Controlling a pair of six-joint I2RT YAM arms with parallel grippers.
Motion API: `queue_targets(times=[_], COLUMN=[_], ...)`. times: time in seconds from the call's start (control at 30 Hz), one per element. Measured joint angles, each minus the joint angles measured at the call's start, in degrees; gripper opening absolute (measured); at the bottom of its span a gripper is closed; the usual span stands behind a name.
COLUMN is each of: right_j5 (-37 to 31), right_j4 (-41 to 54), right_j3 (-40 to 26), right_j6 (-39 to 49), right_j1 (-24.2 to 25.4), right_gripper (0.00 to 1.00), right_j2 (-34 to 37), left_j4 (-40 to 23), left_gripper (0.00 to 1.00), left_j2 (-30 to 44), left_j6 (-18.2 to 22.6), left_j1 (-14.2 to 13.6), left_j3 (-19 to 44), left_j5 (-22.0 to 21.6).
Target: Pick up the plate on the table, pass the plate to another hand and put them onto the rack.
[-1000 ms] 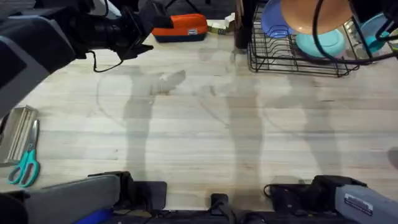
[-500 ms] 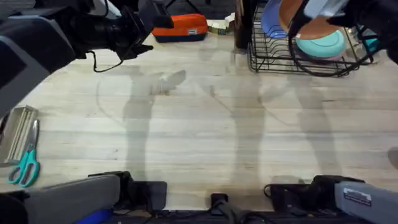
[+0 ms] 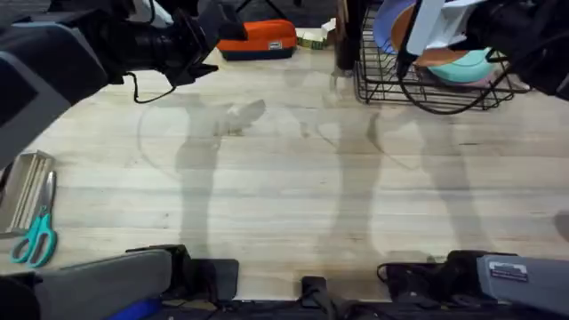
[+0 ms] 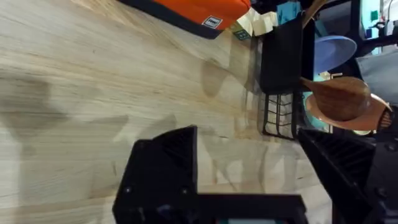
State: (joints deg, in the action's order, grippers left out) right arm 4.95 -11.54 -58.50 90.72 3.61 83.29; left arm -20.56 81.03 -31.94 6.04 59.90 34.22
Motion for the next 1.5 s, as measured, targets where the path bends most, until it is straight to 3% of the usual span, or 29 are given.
queue_targets(times=[0.97,1.07,1.2,1.27,1.33,1.43,1.5], right_j5=[0.4,0.4,0.4,0.4,0.4,0.4,0.4], right_j4=[5.3,5.9,6.0,6.0,6.0,5.4,4.4], right_j3=[-0.8,-0.8,-0.8,-0.8,-0.8,-0.8,-0.8], right_j6=[1.2,1.3,1.2,1.3,1.1,1.3,1.4], right_j1=[-1.0,-1.0,-1.0,-1.0,-1.0,-1.0,-1.0], right_gripper=[0.04,0.177,0.235,0.321,0.502,0.933,0.99], right_j2=[5.9,5.9,5.9,5.9,5.9,5.9,5.9], left_j4=[0.0,0.0,0.0,0.0,0.0,0.0,0.0], left_gripper=[0.994,0.994,0.993,0.993,0.993,0.993,0.993], left_j2=[0.0,0.0,0.0,0.0,0.0,0.0,0.0], left_j6=[0.0,0.0,0.0,0.0,0.0,0.0,0.0], left_j1=[0.0,0.0,0.0,0.0,0.0,0.0,0.0], left_j3=[0.0,0.0,0.0,0.0,0.0,0.0,0.0], left_j5=[-0.6,-0.6,-0.6,-0.6,-0.6,-0.6,-0.6])
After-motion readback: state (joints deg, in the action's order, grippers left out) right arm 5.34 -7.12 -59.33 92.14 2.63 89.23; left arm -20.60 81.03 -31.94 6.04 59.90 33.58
